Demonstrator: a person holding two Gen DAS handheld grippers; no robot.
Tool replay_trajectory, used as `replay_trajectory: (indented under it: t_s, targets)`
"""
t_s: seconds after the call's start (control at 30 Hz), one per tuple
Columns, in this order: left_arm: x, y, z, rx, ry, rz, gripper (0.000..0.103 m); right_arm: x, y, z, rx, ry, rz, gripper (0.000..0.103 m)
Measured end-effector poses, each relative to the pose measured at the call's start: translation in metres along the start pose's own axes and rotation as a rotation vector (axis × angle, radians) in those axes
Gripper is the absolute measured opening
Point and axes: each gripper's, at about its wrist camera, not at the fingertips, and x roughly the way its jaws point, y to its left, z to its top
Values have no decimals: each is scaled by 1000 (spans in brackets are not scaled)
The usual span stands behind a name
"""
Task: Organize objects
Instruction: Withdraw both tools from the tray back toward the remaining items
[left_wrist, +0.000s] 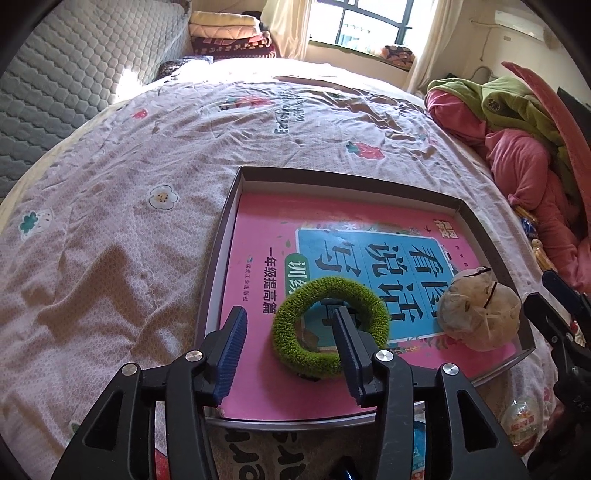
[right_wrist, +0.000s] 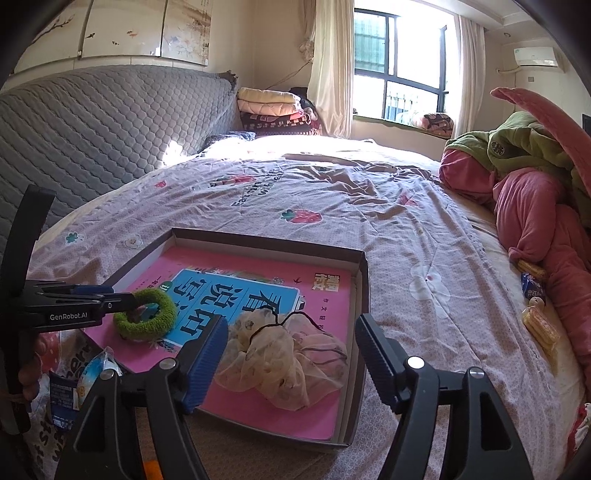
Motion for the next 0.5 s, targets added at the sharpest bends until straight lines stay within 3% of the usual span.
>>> replay_trajectory:
  t_s: [0.5]
  targets:
    - [-47, -13, -15, -11, -57, -4, 62, -19, -3, 6, 24, -42, 38, 72]
